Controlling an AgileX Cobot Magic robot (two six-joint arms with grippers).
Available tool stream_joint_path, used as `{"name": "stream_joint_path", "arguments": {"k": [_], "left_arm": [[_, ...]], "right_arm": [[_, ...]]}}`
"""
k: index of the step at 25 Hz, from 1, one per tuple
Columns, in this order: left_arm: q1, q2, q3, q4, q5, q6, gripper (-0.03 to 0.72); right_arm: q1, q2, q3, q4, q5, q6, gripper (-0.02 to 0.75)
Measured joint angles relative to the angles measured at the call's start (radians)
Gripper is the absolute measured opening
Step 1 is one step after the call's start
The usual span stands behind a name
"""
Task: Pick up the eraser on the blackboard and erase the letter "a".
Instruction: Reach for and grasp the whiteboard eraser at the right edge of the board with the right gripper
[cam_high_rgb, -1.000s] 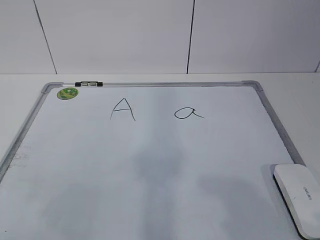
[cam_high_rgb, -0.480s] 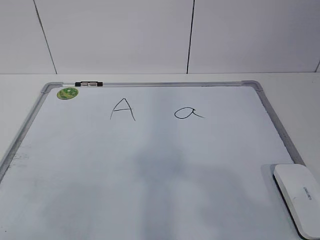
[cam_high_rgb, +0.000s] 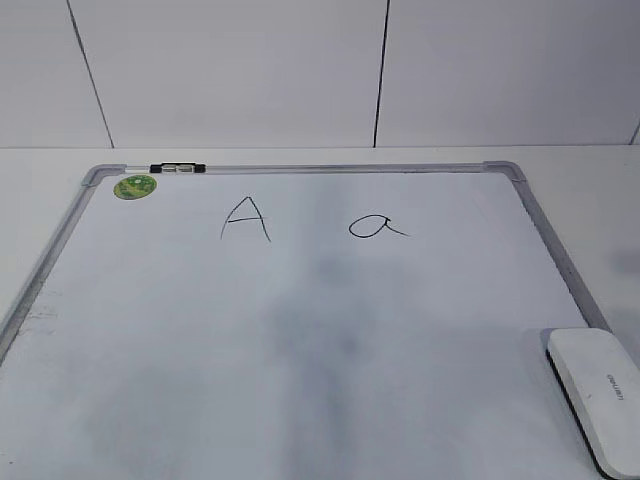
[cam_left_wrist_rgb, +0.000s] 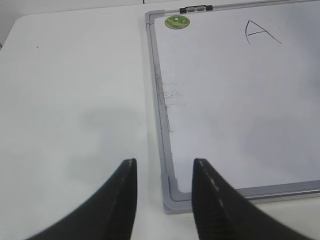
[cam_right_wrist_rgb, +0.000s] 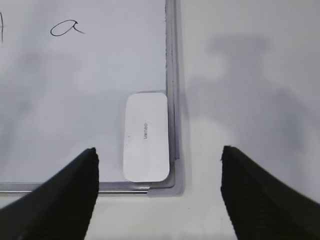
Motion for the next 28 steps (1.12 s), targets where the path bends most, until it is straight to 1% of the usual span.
{"name": "stream_joint_path", "arguments": {"k": [7, 13, 19, 28], "left_arm": [[0.000, 0.000, 0.000, 0.000, 0.000, 0.000, 0.264], [0.000, 0.000, 0.000, 0.000, 0.000, 0.000, 0.249], [0.000, 0.000, 0.000, 0.000, 0.000, 0.000, 0.240], [0.000, 0.000, 0.000, 0.000, 0.000, 0.000, 0.235]], "right_arm": [[0.000, 0.161, -0.011, 0.083, -0.002, -0.004, 0.575], [0.000, 0.218, -0.011, 0.092, -0.006, 0.000, 0.575], [0.000, 0.289, -0.011, 0.101, 0.002, -0.042, 0.575], [0.000, 0.494, -0.011, 0.101, -0.004, -0.063, 0.575]]}}
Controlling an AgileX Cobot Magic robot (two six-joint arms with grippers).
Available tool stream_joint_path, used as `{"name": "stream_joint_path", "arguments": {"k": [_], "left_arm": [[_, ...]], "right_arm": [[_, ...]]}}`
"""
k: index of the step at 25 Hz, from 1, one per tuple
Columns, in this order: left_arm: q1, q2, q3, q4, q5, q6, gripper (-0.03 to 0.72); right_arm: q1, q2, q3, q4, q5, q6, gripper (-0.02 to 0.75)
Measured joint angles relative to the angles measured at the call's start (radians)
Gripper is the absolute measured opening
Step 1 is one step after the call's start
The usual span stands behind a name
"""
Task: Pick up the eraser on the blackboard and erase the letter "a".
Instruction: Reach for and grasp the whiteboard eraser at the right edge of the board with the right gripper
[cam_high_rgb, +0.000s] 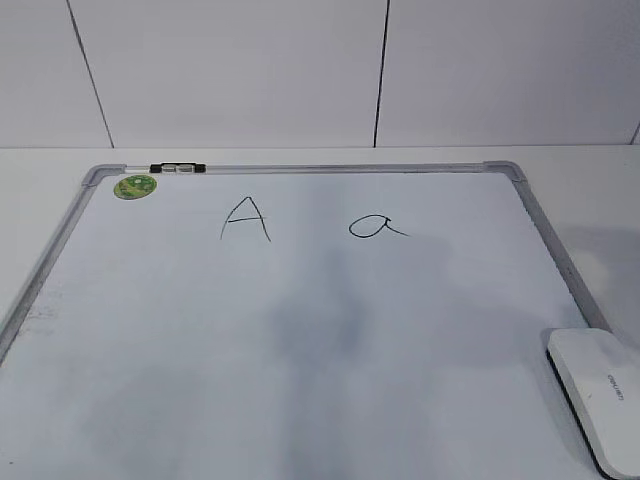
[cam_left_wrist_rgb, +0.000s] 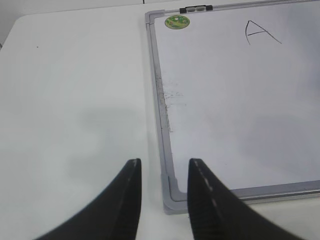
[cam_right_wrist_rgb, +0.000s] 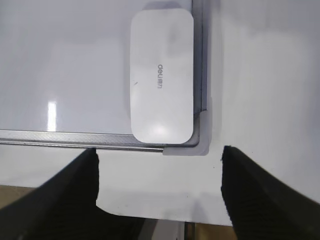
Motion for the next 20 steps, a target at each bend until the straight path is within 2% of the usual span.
{"name": "stream_joint_path", "arguments": {"k": [10, 20], "left_arm": [[0.000, 0.000, 0.000, 0.000, 0.000, 0.000, 0.235], [0.000, 0.000, 0.000, 0.000, 0.000, 0.000, 0.235]], "right_arm": [[0.021, 0.193, 0.000, -0.006, -0.050, -0.013, 0.575], [0.023, 0.280, 0.000, -0.007, -0.090, -0.017, 0.575]]}}
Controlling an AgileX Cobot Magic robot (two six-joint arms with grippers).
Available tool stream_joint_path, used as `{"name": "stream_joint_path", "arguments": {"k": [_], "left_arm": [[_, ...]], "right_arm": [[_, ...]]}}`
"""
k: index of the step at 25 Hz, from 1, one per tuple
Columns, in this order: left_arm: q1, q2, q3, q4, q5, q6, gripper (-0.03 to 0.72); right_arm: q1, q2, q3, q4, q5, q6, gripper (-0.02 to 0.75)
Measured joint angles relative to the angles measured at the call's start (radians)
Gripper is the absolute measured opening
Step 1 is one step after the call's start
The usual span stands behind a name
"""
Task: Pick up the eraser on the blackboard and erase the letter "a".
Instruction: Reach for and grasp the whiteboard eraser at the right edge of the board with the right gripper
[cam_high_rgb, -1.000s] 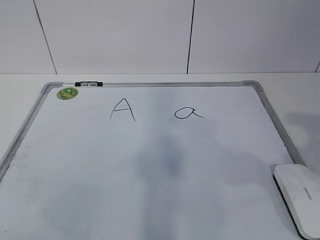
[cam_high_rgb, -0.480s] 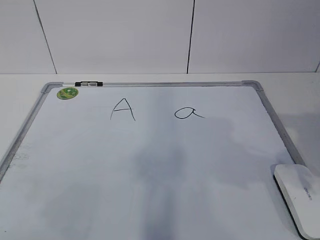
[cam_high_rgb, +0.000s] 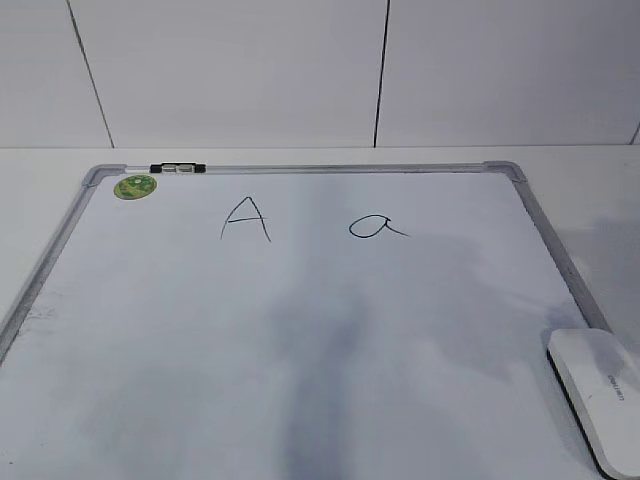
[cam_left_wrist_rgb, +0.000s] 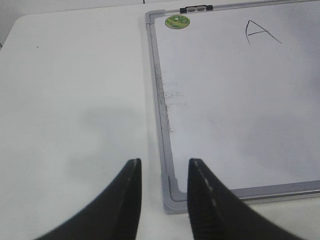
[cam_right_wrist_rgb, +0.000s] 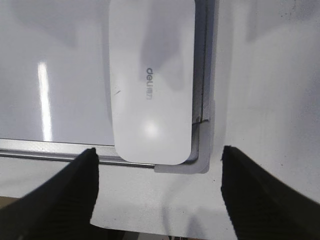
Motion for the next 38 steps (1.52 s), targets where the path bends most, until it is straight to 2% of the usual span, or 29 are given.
{"name": "stream_joint_path", "arguments": {"k": [3, 7, 13, 38], "left_arm": [[0.000, 0.000, 0.000, 0.000, 0.000, 0.000, 0.235], [0.000, 0.000, 0.000, 0.000, 0.000, 0.000, 0.235], [0.000, 0.000, 0.000, 0.000, 0.000, 0.000, 0.235], [0.000, 0.000, 0.000, 0.000, 0.000, 0.000, 0.235]], "right_arm": [[0.009, 0.021, 0.000, 0.000, -0.012, 0.000, 0.575], [0.073, 0.059, -0.007, -0.010, -0.041, 0.017, 0.575], [0.179, 0.118, -0.010, -0.114, -0.084, 0.172, 0.575], [0.188, 0.190, -0.010, -0.158, -0.180, 0.232, 0.575]]}}
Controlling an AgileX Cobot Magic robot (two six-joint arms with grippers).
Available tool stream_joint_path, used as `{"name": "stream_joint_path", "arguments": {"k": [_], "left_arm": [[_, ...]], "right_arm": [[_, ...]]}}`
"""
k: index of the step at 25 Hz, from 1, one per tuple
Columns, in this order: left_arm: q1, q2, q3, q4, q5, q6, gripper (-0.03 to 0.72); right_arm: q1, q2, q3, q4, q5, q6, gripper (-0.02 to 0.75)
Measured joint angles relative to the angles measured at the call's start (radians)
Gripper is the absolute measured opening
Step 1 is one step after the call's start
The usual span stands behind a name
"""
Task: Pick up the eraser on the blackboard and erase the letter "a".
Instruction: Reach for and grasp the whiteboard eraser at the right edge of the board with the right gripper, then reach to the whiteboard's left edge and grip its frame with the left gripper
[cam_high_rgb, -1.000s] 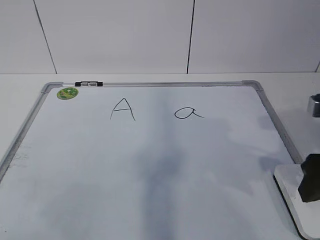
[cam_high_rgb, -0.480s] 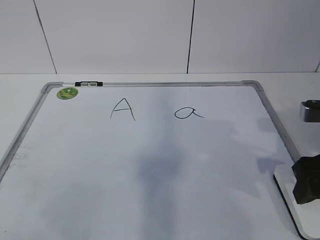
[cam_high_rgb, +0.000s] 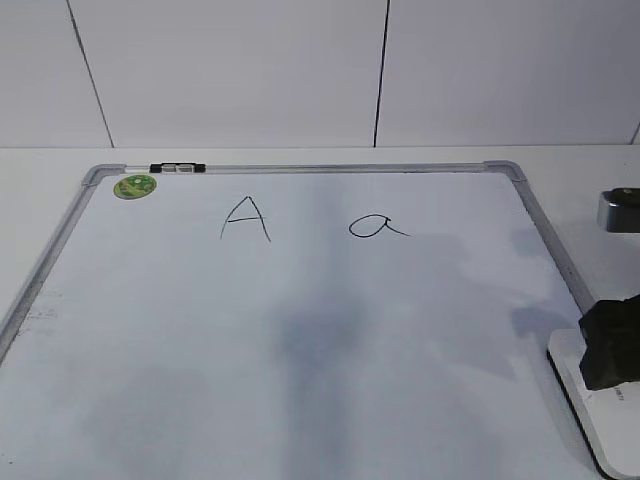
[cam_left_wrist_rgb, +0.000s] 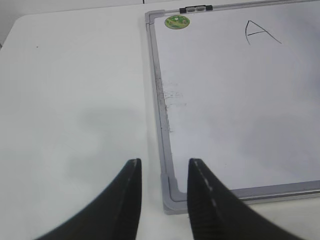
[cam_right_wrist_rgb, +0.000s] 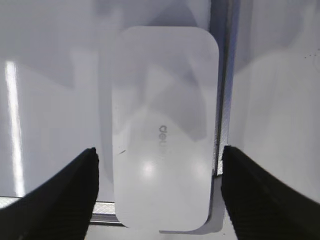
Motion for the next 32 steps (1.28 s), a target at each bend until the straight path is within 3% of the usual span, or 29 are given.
{"name": "stream_joint_path", "arguments": {"k": [9, 20, 32], "left_arm": [[0.000, 0.000, 0.000, 0.000, 0.000, 0.000, 0.235], [0.000, 0.000, 0.000, 0.000, 0.000, 0.000, 0.235], [0.000, 0.000, 0.000, 0.000, 0.000, 0.000, 0.235]], "right_arm": [[0.000, 0.000, 0.000, 0.000, -0.004, 0.001, 0.578], [0.000, 0.060, 0.000, 0.000, -0.004, -0.031, 0.645], [0.000, 0.134, -0.002, 0.000, -0.057, -0.040, 0.649]]}}
